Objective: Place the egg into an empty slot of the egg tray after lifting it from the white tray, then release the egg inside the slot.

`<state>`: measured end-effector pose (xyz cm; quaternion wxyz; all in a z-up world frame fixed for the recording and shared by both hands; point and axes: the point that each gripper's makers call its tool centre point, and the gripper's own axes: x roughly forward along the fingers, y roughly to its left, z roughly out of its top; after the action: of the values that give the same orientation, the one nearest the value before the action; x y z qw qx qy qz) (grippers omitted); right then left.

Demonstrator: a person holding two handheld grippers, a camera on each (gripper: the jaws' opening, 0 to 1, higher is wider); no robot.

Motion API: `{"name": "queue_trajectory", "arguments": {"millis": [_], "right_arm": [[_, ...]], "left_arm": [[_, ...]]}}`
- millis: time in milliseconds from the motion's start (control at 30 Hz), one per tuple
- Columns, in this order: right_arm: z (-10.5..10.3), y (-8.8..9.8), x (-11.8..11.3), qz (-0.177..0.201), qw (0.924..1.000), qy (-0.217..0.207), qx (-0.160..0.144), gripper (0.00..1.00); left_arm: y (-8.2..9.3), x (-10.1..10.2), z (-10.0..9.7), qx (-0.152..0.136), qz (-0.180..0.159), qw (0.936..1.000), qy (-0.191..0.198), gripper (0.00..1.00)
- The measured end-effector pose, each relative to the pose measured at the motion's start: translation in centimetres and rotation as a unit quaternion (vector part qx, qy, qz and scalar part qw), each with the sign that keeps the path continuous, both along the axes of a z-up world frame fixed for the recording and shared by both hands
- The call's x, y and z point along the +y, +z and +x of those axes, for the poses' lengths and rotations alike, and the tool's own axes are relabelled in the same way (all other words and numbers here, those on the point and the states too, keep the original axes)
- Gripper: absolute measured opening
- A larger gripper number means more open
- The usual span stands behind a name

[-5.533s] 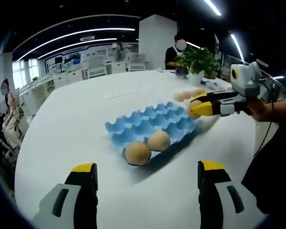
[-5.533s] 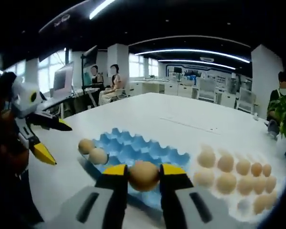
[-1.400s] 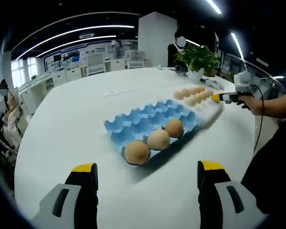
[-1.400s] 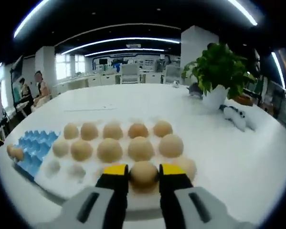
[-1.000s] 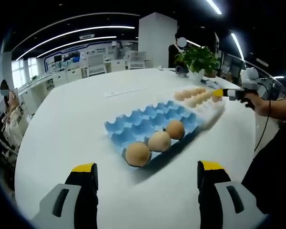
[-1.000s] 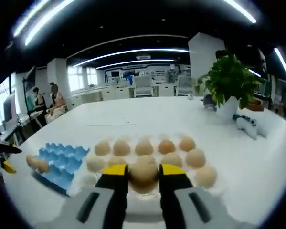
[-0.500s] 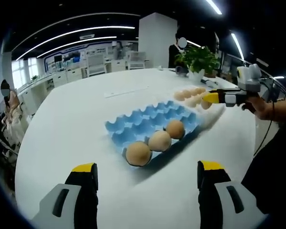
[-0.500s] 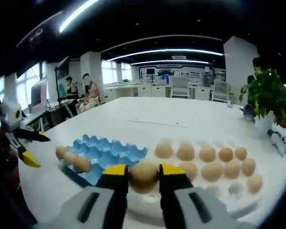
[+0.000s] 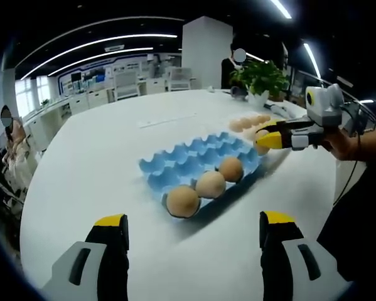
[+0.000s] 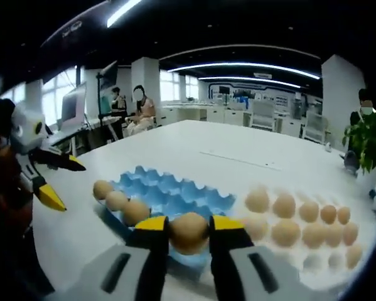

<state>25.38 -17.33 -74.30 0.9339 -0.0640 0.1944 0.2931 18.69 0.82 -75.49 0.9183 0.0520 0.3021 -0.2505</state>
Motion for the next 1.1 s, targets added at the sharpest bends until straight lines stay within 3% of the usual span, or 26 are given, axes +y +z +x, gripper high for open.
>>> {"name": "queue_trajectory", "arguments": {"millis": [133,167,433,733,1100], "right_arm": [[-0.2,-0.5,1.1,-0.013,0.9997,0.021,-0.001,0.25],[0.0,-0.3,1.3,-0.02,0.9993,0.028,-0.013,0.25],[0.2,-0.8,2.8,-0.015,0.999,0.041,-0.005,0.25],[0.4,-1.6,3.6,0.0,0.9988,0.048,0.004,0.25],[0.2,-2.8,3.5,-0.011,0.9984,0.056,0.005,0.25]], "left_arm": [[0.1,0.0,0.1,0.0,0.0,1.0,-0.001,0.86],[0.0,0.1,0.1,0.0,0.001,1.0,0.0,0.86],[0.0,-0.1,0.1,0.0,-0.002,1.0,-0.001,0.86],[-0.2,0.2,0.1,0.002,-0.003,1.0,0.005,0.86],[-0.3,0.2,0.0,0.003,-0.001,1.0,0.005,0.86]]}}
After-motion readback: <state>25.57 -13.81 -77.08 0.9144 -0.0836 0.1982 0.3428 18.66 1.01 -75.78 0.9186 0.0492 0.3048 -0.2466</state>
